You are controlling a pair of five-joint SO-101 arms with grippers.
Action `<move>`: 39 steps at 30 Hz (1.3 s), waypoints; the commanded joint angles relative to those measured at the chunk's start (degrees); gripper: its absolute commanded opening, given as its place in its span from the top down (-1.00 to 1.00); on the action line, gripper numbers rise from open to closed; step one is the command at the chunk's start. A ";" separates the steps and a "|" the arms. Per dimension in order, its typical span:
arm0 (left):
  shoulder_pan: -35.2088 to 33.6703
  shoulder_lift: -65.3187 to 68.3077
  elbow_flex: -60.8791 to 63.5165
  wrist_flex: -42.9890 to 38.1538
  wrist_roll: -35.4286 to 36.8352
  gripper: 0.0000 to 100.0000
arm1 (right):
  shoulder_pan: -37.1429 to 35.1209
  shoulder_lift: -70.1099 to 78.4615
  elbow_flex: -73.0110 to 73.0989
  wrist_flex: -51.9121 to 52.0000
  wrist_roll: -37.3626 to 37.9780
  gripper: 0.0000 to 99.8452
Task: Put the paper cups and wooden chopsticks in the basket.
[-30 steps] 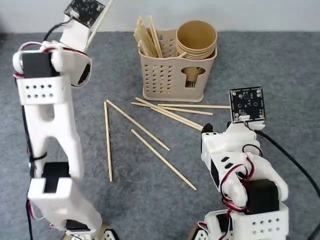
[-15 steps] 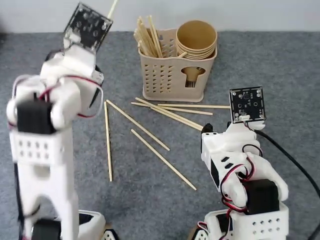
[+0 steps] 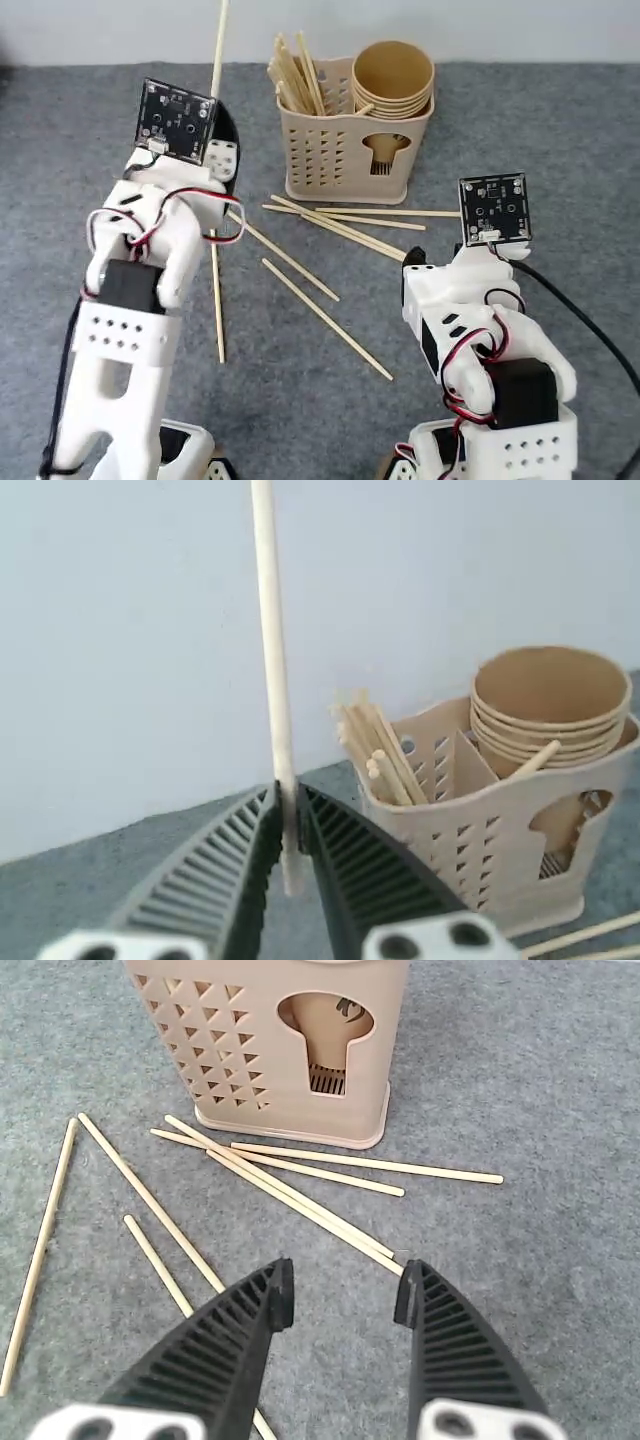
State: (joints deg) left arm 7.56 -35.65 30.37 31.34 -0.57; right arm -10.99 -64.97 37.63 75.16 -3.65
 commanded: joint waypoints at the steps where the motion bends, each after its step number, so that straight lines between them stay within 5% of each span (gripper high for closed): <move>1: 0.62 3.60 -0.66 -7.12 5.63 0.92 | 0.13 0.04 -0.70 -0.57 -0.62 0.63; 9: 0.70 18.02 -0.92 -35.34 21.98 0.98 | 0.13 0.04 -0.53 -0.57 -0.62 0.63; 13: 2.55 25.67 -0.92 -47.65 23.82 0.98 | 0.13 0.04 -0.44 -0.57 -0.62 0.63; 23: 5.36 30.15 -1.36 -53.36 24.09 0.97 | 0.22 0.04 -0.44 -0.57 -0.62 0.63; 27: 0.97 26.99 -2.42 -46.24 24.09 0.97 | 0.22 0.04 -0.44 -0.57 -0.62 0.63; 33: -4.57 19.87 -6.29 -15.47 24.00 0.97 | 0.22 0.48 -0.35 -0.57 -0.62 0.63; 39: -7.56 19.96 -9.98 1.93 23.38 0.89 | 0.13 0.57 -0.35 -0.84 -2.81 0.63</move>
State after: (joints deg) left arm 0.88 -12.70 24.48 26.77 22.90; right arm -10.99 -64.97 37.63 75.16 -5.32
